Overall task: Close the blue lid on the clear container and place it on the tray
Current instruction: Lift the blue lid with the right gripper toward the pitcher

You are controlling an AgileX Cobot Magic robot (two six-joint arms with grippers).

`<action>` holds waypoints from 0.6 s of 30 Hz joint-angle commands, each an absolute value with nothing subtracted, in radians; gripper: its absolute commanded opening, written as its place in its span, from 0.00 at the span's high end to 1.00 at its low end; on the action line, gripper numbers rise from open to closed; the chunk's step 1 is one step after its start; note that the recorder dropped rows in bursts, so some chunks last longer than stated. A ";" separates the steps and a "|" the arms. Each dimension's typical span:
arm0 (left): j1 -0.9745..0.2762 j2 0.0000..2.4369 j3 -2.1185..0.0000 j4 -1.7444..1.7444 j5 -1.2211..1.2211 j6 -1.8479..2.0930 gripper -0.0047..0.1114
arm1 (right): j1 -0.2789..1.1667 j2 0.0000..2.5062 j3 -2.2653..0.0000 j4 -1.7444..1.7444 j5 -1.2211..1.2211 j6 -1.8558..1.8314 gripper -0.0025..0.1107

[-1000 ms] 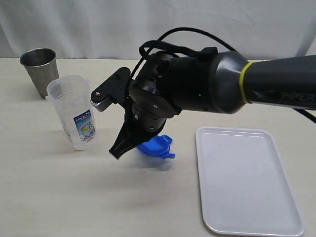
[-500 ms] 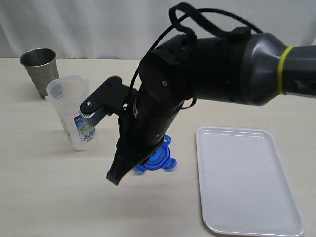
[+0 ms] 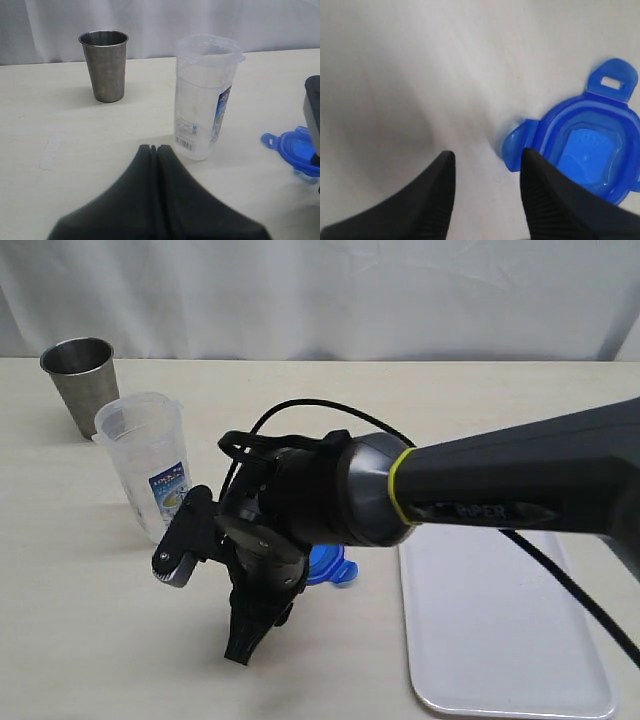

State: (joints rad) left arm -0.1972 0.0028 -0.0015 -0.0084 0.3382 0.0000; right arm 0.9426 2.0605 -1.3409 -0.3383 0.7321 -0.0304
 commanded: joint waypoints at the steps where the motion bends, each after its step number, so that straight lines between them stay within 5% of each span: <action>1: -0.192 0.000 0.000 -0.011 0.331 0.000 0.96 | 0.945 2.079 -1.348 -0.426 0.721 0.047 0.62; 6: -0.192 0.000 0.000 -0.011 0.331 0.000 0.96 | 0.943 2.116 -1.348 -0.435 0.697 0.049 0.66; 12: -0.192 0.000 0.000 -0.011 0.331 0.000 0.96 | 0.945 2.136 -1.348 -0.577 0.732 0.137 0.94; 18: -0.192 0.000 0.000 -0.011 0.331 0.000 0.96 | 0.945 2.113 -1.348 -0.577 0.768 0.136 0.94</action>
State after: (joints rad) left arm -0.1972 0.0028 -0.0015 -0.0084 0.3382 0.0000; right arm 0.9441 2.1299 -1.3496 -0.5851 0.7378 0.1287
